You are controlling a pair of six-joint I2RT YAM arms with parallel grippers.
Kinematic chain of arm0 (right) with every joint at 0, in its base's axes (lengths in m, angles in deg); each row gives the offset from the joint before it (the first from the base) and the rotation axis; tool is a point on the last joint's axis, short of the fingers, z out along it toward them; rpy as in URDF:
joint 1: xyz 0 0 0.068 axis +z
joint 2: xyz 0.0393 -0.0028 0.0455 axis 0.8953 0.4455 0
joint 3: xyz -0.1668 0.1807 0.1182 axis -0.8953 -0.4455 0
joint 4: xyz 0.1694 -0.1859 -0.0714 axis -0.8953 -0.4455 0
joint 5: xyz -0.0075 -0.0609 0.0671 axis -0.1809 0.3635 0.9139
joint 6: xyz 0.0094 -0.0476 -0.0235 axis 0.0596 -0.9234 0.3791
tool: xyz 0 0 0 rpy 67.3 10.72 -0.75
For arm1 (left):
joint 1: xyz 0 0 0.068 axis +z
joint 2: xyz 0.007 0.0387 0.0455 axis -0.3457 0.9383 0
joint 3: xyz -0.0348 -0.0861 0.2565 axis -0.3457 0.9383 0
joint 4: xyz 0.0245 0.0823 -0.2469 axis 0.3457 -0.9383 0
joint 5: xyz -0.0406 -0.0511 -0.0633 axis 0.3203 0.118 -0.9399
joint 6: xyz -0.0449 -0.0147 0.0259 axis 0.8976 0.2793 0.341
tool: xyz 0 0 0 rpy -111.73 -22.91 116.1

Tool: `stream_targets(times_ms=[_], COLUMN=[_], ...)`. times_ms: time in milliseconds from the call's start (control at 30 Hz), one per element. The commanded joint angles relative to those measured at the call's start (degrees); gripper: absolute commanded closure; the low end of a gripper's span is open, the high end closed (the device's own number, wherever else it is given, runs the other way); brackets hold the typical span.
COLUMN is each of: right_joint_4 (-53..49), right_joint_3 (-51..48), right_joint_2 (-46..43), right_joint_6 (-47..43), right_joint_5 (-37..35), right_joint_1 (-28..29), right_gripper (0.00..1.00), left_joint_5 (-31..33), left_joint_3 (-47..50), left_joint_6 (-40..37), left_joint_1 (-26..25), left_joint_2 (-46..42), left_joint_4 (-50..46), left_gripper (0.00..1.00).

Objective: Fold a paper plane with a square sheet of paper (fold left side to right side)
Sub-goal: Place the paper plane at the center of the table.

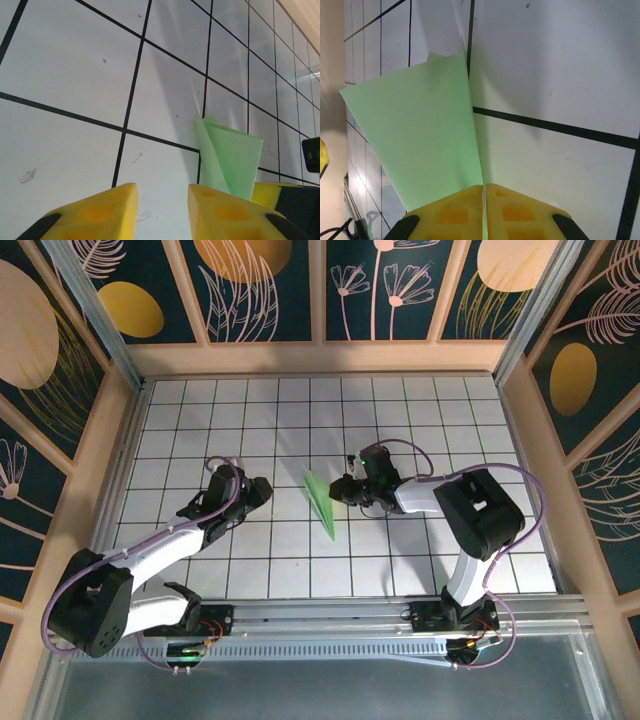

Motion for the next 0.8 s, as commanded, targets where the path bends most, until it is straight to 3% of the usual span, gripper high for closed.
stream_targets(times_ms=[0,367,767], right_joint_4=[-0.61,-7.55,-36.22], right_joint_3=[-0.45,1.75,11.73], right_joint_2=[-1.79,-3.95,-12.40], right_joint_6=[-1.35,-4.70,-17.04], right_joint_5=[-0.42,-4.60,-24.32], right_joint_1=[0.53,1.03,4.67], right_gripper=[0.86,0.68,0.42], left_joint_5=[-0.25,0.36,7.08], left_joint_3=[-0.68,-0.63,-0.04], left_joint_6=[0.51,0.29,-1.97], left_joint_1=[0.28,0.28,0.34], left_joint_2=[0.25,-0.50,-6.73], left_joint_4=[1.68,1.06,-3.63], left_gripper=[0.66,0.61,0.46])
